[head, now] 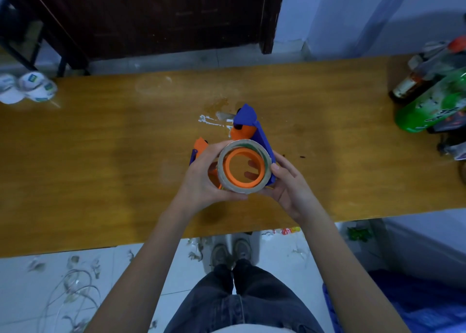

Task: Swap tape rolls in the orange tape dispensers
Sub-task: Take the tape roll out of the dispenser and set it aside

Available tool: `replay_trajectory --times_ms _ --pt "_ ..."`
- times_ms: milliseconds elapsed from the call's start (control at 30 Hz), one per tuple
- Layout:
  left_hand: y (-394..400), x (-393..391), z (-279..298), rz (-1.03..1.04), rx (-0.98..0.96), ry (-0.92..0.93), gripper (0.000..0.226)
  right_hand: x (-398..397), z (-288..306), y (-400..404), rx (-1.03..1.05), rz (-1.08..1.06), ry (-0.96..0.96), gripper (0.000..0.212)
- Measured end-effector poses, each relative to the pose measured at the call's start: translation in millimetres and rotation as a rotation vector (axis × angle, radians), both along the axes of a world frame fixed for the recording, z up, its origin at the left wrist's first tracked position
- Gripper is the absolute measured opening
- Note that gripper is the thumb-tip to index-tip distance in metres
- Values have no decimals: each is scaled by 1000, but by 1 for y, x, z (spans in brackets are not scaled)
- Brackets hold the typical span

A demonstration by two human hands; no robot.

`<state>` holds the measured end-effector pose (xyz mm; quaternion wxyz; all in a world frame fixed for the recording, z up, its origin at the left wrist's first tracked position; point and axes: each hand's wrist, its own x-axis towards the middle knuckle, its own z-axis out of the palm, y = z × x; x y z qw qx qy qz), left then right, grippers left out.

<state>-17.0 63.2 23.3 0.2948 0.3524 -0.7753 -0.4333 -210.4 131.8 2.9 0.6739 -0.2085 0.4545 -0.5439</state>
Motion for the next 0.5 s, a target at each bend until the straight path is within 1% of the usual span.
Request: replay_trajectory --times_ms 67,167,333,433,500 --pt "0 1 0 -20 -10 2 94 3 -6 0 9 -5 -31 94" --pt "-2 0 -1 -35 -52 -2 93 7 -14 0 11 -18 -77 95" --pt "-2 -10 1 -52 -74 24 91 10 -19 1 -86 -28 -174 86" --pt "-3 -18 6 -43 -21 82 92 12 -18 1 -149 -13 -252 72" --pt "-5 -22 8 -52 2 106 94 13 -18 0 -171 -22 -268 69"
